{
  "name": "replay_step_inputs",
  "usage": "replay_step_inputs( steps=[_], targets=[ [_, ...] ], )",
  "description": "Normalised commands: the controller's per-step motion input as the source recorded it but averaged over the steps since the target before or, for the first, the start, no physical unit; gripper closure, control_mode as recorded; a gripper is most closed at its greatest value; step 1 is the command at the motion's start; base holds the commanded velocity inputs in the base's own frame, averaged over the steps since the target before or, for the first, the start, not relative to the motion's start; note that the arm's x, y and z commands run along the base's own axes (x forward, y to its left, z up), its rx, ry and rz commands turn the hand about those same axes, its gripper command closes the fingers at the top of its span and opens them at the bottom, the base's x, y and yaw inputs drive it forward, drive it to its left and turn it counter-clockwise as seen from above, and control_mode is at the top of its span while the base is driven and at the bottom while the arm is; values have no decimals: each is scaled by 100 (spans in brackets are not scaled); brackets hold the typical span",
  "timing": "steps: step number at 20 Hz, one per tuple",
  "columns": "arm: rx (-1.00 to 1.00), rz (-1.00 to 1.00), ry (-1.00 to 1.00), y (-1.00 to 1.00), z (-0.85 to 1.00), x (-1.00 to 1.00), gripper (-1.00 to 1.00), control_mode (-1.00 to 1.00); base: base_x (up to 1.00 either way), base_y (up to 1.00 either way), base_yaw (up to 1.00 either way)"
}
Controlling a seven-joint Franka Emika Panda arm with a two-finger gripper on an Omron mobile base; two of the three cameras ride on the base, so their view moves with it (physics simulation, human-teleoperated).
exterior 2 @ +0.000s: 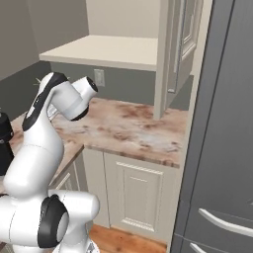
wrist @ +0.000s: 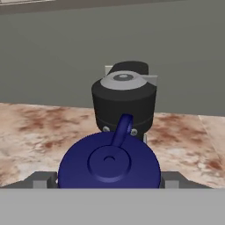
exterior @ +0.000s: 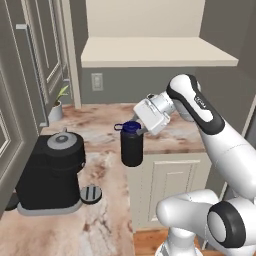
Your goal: Pick the water bottle from the counter and place it in the open cabinet.
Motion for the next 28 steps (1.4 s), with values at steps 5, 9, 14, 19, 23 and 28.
replay_step_inputs(
  steps=[5, 9, 14, 19, 23, 28],
  targets=[
    [0, 0, 0, 0, 0, 0, 100, 100, 18, 0, 0],
    [0, 0, 0, 0, 0, 0, 100, 100, 0, 0, 0],
    [0, 0, 0, 0, 0, 0, 100, 100, 0, 0, 0],
    [0, 0, 0, 0, 0, 0, 100, 100, 0, 0, 0],
    [0, 0, 0, 0, 0, 0, 100, -100, 0, 0, 0],
    [2, -6, 0, -2, 14, -1, 100, -100, 0, 0, 0]
  ],
)
